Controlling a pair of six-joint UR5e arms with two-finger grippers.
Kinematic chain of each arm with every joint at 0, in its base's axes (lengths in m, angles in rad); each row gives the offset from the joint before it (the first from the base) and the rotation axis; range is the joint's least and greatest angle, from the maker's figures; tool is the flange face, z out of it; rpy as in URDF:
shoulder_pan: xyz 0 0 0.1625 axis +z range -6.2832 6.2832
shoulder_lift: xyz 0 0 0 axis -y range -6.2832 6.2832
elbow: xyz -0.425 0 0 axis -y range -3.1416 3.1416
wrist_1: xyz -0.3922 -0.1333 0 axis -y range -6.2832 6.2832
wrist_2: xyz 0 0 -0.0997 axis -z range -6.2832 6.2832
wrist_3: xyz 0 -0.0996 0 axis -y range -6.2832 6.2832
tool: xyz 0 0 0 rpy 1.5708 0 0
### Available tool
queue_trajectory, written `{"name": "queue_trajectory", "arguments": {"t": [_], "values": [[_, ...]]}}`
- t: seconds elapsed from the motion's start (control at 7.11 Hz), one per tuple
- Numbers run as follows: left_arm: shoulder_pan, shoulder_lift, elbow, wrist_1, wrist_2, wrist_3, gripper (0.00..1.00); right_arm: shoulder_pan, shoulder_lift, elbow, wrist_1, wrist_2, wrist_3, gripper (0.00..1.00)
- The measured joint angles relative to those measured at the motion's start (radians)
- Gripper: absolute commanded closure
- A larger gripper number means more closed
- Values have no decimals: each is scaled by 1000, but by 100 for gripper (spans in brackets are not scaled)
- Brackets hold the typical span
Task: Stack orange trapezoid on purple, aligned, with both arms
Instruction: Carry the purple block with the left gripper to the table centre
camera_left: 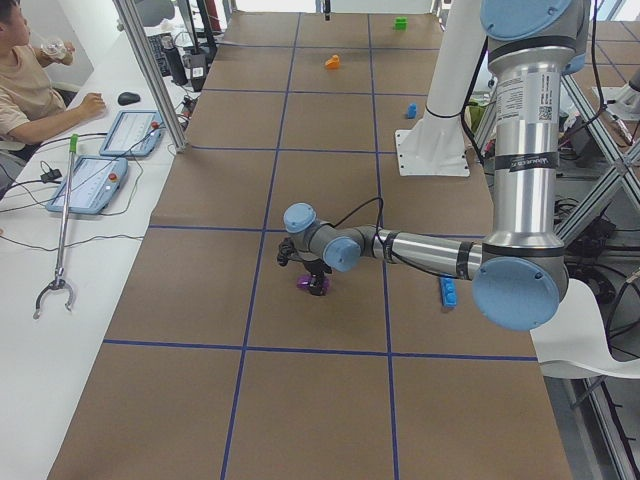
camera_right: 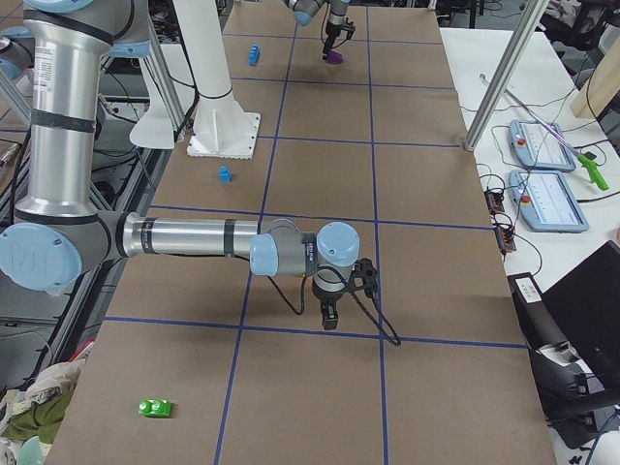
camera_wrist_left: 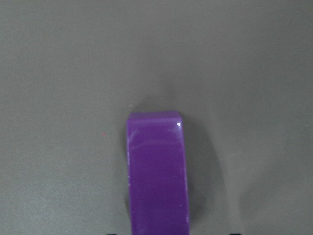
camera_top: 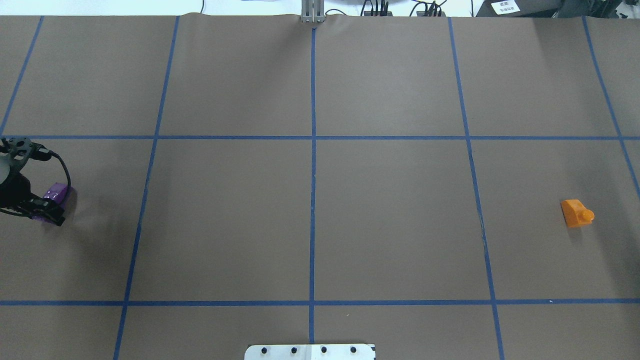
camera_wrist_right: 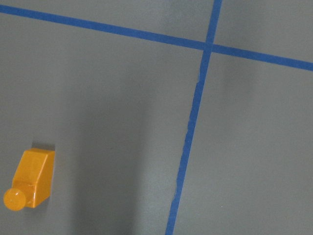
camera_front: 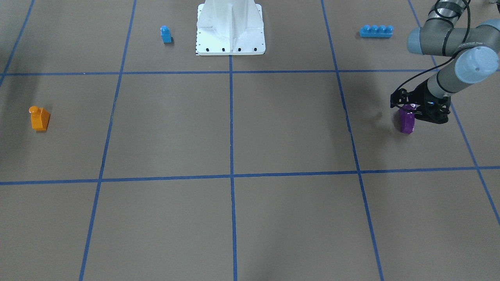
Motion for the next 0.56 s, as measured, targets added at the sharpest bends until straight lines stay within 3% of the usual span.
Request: {"name": "queue_trajectory", "arguments": {"t": [0.56], "values": [[-2,-56,-10,17,-6,-15,100,-3,2,0,0,-1,-1,0]]}}
